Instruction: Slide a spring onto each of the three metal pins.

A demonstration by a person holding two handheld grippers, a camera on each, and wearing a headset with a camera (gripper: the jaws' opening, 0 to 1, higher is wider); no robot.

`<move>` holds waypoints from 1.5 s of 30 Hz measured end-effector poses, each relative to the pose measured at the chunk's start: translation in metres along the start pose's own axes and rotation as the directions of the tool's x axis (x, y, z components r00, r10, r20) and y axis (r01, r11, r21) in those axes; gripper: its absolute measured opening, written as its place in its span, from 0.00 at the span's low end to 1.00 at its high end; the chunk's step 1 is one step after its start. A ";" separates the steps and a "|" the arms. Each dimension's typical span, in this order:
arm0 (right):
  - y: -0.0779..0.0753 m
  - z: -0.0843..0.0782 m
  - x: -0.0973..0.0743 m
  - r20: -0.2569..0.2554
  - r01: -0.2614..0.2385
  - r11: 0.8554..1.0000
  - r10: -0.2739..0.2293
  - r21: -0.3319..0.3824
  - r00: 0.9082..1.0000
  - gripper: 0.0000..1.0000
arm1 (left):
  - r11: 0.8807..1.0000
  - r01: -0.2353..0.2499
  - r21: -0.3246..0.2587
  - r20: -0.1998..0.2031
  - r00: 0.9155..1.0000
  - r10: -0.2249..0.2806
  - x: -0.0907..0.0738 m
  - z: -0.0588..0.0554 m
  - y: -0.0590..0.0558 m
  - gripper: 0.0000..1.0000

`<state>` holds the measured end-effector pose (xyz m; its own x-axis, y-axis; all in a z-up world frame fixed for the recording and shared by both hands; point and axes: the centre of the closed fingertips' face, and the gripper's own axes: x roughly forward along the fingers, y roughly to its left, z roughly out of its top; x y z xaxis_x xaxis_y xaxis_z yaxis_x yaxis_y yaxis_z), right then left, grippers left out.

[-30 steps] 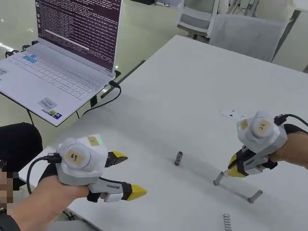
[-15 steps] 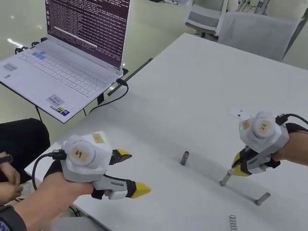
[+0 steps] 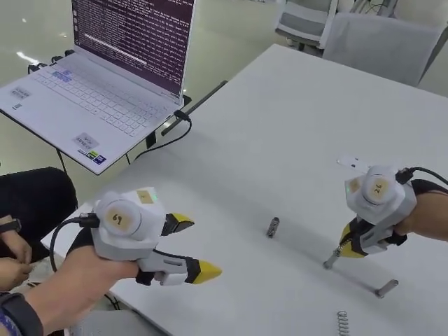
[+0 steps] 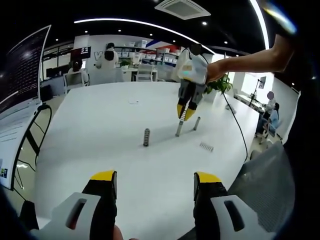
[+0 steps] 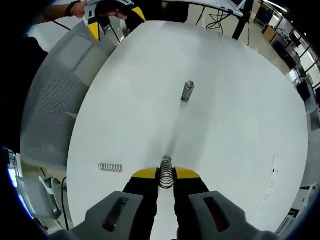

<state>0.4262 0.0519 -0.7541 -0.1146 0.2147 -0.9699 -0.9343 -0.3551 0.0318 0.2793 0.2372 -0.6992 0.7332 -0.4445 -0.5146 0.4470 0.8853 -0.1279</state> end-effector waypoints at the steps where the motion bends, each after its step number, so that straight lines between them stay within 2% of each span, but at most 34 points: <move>1: 0.000 0.000 0.001 -0.005 -0.001 1.000 0.001 -0.004 1.000 0.09 | 1.000 -0.002 0.000 0.000 1.000 0.002 0.000 0.000 0.000 0.58; 6: -0.001 0.002 0.002 0.000 -0.006 1.000 0.006 0.003 1.000 0.09 | 1.000 -0.004 -0.002 0.002 1.000 0.004 0.000 0.001 0.001 0.57; 18: 0.003 -0.001 0.018 -0.047 -0.023 0.999 0.022 -0.026 0.999 0.09 | 1.000 -0.008 -0.004 0.002 1.000 0.008 -0.001 0.001 0.004 0.57; 34: -0.005 -0.005 0.035 -0.060 0.009 1.000 -0.008 0.012 0.998 0.09 | 1.000 -0.015 -0.006 0.003 1.000 0.015 -0.002 0.004 0.008 0.56; 45: -0.006 -0.004 0.036 -0.052 0.020 0.999 -0.018 0.033 0.999 0.09 | 1.000 -0.011 0.001 -0.002 1.000 0.011 -0.003 0.005 0.008 0.56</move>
<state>0.4286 0.0584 -0.7902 -0.0804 0.1738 -0.9815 -0.9469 -0.3210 0.0207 0.2833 0.2452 -0.6941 0.7370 -0.4343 -0.5179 0.4394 0.8901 -0.1211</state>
